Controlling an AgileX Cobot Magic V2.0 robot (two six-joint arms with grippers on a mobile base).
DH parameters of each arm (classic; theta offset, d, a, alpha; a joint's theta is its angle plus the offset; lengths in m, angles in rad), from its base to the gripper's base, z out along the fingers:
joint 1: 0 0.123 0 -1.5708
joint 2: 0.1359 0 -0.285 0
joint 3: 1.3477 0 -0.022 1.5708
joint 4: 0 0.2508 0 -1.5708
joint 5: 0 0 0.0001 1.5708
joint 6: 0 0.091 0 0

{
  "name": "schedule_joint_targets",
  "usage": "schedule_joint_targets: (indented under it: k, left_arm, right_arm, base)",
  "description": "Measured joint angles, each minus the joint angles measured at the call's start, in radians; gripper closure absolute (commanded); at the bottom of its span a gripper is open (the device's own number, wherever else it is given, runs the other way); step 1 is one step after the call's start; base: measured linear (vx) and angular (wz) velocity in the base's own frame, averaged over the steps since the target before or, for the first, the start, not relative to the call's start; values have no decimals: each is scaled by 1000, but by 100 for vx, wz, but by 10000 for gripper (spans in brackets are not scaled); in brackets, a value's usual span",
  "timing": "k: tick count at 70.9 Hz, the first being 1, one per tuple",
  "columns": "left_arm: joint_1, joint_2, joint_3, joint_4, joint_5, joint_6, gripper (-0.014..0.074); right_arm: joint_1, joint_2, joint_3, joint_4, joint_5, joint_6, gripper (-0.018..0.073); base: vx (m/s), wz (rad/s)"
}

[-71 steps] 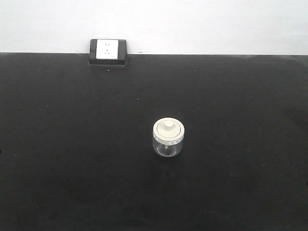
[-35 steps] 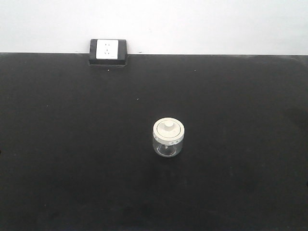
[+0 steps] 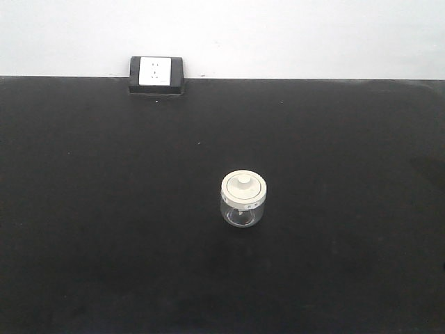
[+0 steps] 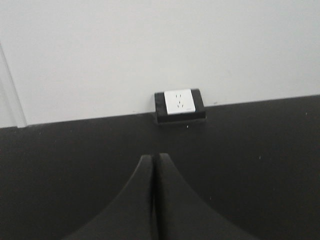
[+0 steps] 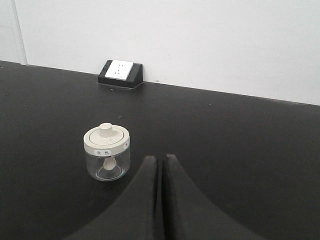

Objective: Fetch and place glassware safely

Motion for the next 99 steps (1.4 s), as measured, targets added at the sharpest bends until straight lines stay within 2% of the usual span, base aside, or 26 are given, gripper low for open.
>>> schedule_joint_targets:
  k: [12, 44, 57, 71, 99]
  left_arm:
    - [0, -99, 33, 17, 101, 0, 603]
    - [0, -536, 360, 16, 178, 0, 603]
    - [0, -689, 381, -24, 268, 0, 603]
    - [0, -714, 381, -80, 398, 0, 603]
    - [0, -714, 383, -86, 415, 0, 603]
  right_arm:
    - [0, 0, 0, 0, 0, 0, 563]
    - [0, 0, 0, 0, 0, 0, 563]
    - [0, 0, 0, 0, 0, 0, 563]
    - [0, 0, 0, 0, 1, 0, 563]
    - [0, 0, 0, 0, 1, 0, 563]
  base:
    - [0, 0]
    - [0, 0]
    - [0, 0]
    - [0, 0]
    - [0, 0]
